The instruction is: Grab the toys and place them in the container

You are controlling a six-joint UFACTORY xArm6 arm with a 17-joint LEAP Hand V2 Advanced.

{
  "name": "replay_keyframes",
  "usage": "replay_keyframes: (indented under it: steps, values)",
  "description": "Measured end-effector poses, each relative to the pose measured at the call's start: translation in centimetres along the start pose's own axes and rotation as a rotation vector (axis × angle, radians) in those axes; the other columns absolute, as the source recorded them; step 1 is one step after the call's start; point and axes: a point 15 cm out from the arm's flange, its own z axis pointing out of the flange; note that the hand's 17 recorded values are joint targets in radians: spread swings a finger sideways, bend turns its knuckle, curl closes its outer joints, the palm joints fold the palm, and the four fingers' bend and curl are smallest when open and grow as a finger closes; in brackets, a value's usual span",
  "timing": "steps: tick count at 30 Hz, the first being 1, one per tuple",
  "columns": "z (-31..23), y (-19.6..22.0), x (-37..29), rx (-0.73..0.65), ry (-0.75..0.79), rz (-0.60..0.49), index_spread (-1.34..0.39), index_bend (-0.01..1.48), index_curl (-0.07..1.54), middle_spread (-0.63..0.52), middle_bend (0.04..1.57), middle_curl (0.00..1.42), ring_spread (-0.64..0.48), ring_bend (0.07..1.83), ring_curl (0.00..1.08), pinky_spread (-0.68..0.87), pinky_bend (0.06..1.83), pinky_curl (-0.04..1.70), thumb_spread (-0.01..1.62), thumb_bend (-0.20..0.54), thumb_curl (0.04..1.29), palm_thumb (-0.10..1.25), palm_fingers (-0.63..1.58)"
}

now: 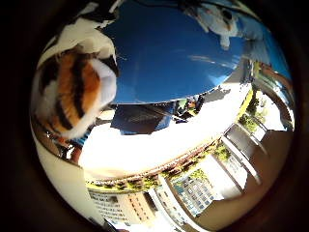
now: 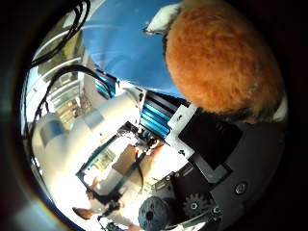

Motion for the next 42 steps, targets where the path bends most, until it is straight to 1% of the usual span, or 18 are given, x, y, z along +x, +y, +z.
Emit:
replay_keyframes:
  steps: [4,9,11,14,17,21,26,31,36,40,42]
  values:
    - [-6.0,-0.6,-2.5,0.077,0.010,-0.030,-1.13,0.54,0.61,-0.30,1.18,1.08,-0.13,1.38,0.90,0.16,1.57,0.77,1.10,-0.008,0.67,1.02,0.89]
    - [-12.5,-2.0,-5.2,0.181,0.004,-0.070,-1.19,0.55,0.73,-0.29,1.21,1.11,-0.13,1.43,0.91,0.14,1.60,0.80,1.12,-0.013,0.70,1.01,0.84]
    - [-15.4,-2.7,-6.1,0.237,0.001,-0.069,-1.21,0.55,0.77,-0.29,1.22,1.12,-0.13,1.44,0.91,0.14,1.61,0.81,1.12,-0.012,0.71,1.00,0.83]
    - [-19.6,-4.3,-7.8,0.302,0.000,-0.071,-1.24,0.54,0.86,-0.28,1.24,1.13,-0.13,1.47,0.91,0.13,1.62,0.83,1.12,-0.014,0.73,0.99,0.81]
    - [-23.7,-6.8,-9.1,0.373,-0.005,-0.070,-1.27,0.52,0.94,-0.28,1.26,1.14,-0.13,1.49,0.90,0.12,1.63,0.84,1.12,-0.011,0.75,0.99,0.79]
    - [-27.6,-10.8,-10.4,0.443,-0.052,-0.060,-1.30,0.51,1.03,-0.27,1.28,1.14,-0.13,1.51,0.90,0.12,1.65,0.85,1.12,-0.013,0.77,0.99,0.77]
    - [-31.1,-16.1,-11.3,0.488,-0.084,-0.049,-1.33,0.49,1.13,-0.26,1.30,1.14,-0.13,1.53,0.89,0.12,1.65,0.86,1.12,-0.012,0.79,0.98,0.76]
    - [-33.4,-23.4,-12.4,0.554,-0.101,-0.026,-1.34,0.48,1.22,-0.25,1.31,1.14,-0.13,1.55,0.88,0.11,1.66,0.87,1.11,-0.013,0.81,0.98,0.75]
    - [-35.0,-31.2,-13.5,0.688,-0.059,-0.008,-1.34,0.46,1.30,-0.24,1.32,1.14,-0.13,1.56,0.87,0.11,1.66,0.88,1.10,-0.015,0.82,0.98,0.76]
    - [-36.2,-36.0,-14.4,0.781,-0.035,0.006,-1.34,0.45,1.34,-0.23,1.33,1.13,-0.12,1.56,0.86,0.11,1.66,0.88,1.09,-0.019,0.83,0.96,0.75]
    - [-36.7,-38.5,-14.3,0.840,-0.024,0.028,-1.34,0.45,1.36,-0.23,1.33,1.13,-0.12,1.57,0.86,0.11,1.66,0.89,1.08,-0.032,0.83,0.93,0.75]
